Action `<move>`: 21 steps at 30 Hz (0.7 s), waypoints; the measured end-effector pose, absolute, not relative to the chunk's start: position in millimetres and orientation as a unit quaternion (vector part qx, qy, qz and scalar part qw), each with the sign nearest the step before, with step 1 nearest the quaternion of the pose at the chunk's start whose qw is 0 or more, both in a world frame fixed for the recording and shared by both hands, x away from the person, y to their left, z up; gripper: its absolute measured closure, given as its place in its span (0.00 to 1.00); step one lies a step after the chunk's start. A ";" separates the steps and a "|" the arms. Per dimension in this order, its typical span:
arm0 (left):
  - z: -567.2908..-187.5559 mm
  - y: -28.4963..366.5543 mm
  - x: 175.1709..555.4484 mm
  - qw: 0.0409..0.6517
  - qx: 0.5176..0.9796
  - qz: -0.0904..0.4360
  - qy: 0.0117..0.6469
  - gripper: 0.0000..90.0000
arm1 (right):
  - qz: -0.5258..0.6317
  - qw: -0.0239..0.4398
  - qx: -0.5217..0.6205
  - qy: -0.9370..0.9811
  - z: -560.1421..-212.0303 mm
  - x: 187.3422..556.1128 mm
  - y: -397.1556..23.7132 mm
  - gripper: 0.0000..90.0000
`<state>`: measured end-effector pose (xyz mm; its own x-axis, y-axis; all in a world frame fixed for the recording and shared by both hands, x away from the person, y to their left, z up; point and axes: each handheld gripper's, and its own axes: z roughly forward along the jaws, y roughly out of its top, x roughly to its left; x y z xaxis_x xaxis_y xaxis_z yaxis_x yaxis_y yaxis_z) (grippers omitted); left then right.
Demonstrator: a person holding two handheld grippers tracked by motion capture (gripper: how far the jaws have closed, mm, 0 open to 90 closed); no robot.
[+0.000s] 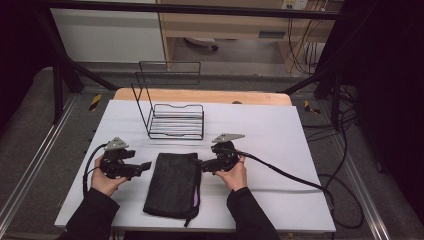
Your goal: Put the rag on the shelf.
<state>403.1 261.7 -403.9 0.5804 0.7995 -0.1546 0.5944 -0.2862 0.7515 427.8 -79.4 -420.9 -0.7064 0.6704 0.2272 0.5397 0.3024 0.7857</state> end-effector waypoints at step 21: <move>-437.9 231.4 432.7 0.354 0.801 0.076 0.477 0.67 | 0.457 0.056 0.396 0.794 -442.7 426.1 -71.6 0.04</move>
<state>432.7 231.4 -437.9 0.5338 0.8176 -0.2159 0.7099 -0.2945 0.6398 426.1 -71.6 -442.7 -0.6800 0.6805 0.2732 0.5777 0.2678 0.7711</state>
